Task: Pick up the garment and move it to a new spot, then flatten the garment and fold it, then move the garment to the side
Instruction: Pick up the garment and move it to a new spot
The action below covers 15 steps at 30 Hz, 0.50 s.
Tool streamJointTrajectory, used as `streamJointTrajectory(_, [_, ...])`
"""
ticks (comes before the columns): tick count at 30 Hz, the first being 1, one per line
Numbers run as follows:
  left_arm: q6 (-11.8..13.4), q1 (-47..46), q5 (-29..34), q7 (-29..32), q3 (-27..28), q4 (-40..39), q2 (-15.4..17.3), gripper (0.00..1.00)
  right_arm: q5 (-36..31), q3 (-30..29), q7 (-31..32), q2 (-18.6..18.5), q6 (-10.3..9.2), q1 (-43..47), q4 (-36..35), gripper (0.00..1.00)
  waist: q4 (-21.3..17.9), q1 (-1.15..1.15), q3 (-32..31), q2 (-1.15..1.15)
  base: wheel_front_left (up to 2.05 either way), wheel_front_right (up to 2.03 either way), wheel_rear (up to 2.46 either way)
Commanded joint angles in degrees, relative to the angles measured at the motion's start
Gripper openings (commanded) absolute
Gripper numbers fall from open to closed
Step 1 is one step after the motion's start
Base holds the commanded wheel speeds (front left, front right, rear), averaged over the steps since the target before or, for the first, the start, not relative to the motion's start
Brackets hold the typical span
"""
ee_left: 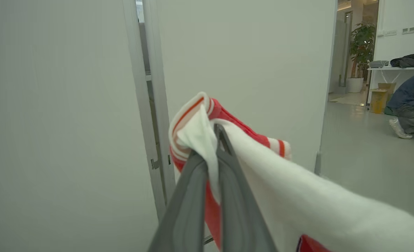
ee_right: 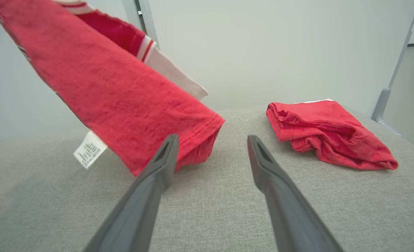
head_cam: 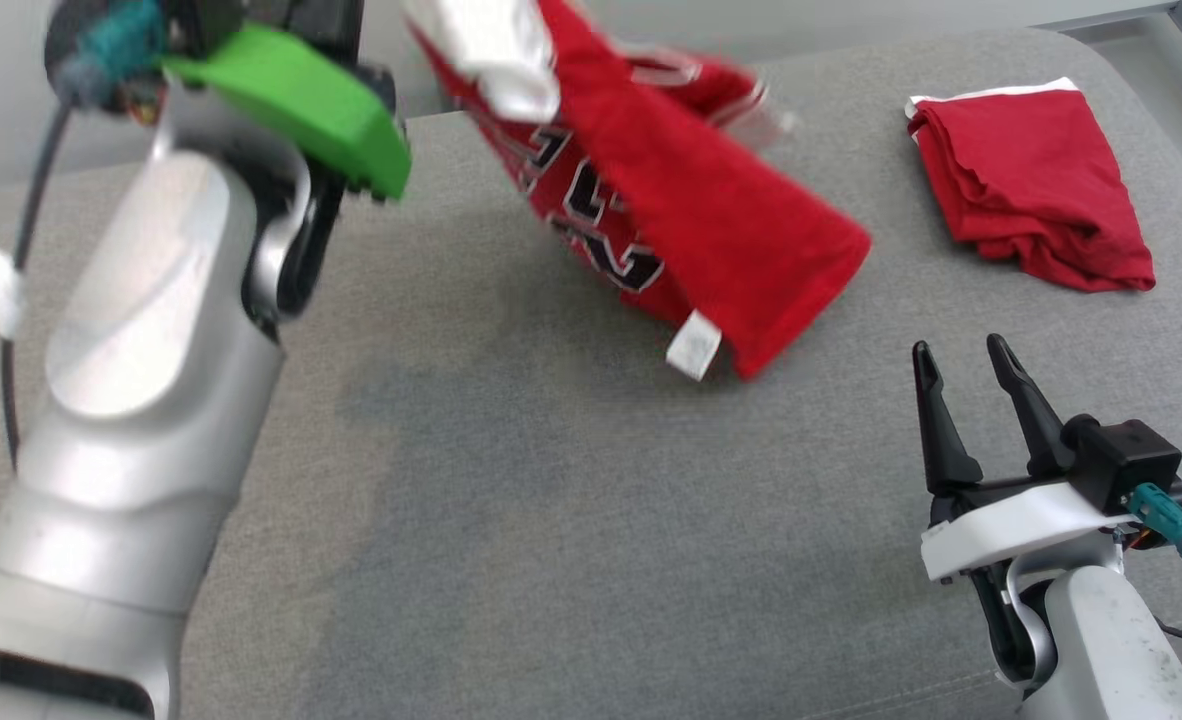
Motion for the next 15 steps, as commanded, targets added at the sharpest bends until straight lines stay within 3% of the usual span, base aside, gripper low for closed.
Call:
streamJointTrajectory(1, [0.7,4.0,-0.7,-0.9,0.6,0.7,0.9,0.00,-0.1,-0.3,0.0,-0.2,-0.09,0.4,0.1,1.00,0.5,0.00,0.7,0.00,0.00,0.00,0.00])
streamJointTrajectory(7, [3.2,18.1,-4.7,-5.0,3.6,4.9,2.3,0.00,-0.6,-0.9,0.0,-0.2,-0.09,-0.2,0.2,1.00,1.4,0.00,2.7,0.00,0.00,0.00,0.00])
streamJointTrajectory(15, [4.2,26.2,-7.5,-7.8,8.0,10.8,3.1,0.00,-1.3,-0.5,0.0,-0.2,-0.09,-1.5,0.3,1.00,2.3,0.00,4.8,0.00,0.00,0.00,0.00])
